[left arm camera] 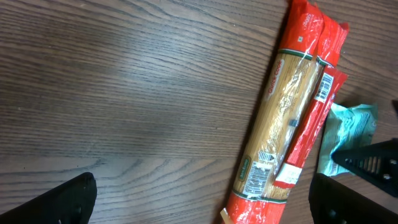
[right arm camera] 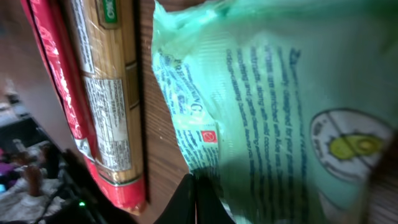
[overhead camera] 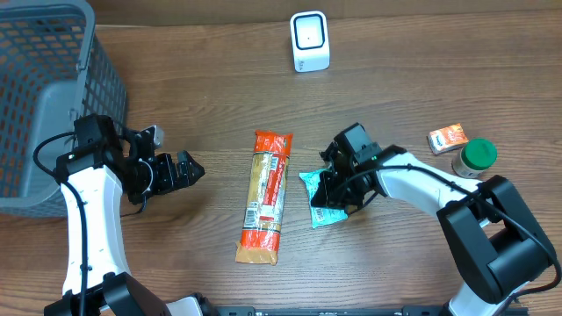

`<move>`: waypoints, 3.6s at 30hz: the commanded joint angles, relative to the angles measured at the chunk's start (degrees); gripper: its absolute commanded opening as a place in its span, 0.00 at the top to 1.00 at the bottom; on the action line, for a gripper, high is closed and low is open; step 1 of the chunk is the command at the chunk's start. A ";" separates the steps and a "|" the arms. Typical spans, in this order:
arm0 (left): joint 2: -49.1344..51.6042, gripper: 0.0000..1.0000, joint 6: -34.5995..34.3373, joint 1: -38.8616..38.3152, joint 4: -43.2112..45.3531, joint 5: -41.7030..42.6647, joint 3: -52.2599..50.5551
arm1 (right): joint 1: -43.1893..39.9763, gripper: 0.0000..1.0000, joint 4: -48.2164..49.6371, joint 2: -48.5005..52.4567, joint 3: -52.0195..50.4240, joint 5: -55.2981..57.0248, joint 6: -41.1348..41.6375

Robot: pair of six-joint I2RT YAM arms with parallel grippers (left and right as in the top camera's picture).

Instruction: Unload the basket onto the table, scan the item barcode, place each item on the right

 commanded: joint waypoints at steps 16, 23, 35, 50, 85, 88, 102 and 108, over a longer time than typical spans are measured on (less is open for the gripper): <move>0.24 0.00 0.87 -0.39 0.02 0.87 0.00 | -0.15 0.96 7.96 -0.26 0.66 -18.80 4.68; 0.24 0.00 0.87 -0.39 0.04 0.85 0.00 | -0.68 0.96 5.60 -0.81 4.50 -24.65 3.06; 0.24 0.00 0.87 -0.39 0.04 0.85 0.00 | -0.28 0.96 -5.01 -0.74 2.86 -10.58 3.37; 0.24 0.01 0.87 -0.39 0.04 0.87 0.00 | -0.90 0.96 9.51 1.86 -8.68 -8.81 16.28; 0.24 0.00 0.87 -0.39 0.04 0.85 0.00 | -5.81 0.48 -14.97 -6.12 6.03 23.82 -20.72; 0.24 0.01 0.87 -0.39 0.04 0.87 0.00 | -5.81 0.48 -13.25 -5.90 4.92 26.99 -20.72; 0.24 0.00 0.87 -0.39 0.02 0.85 0.00 | -5.79 0.48 -19.89 -4.24 3.58 15.02 -20.50; 0.24 0.00 0.87 -0.39 0.04 0.85 0.00 | -5.57 0.47 -22.73 -4.24 3.58 9.64 -20.48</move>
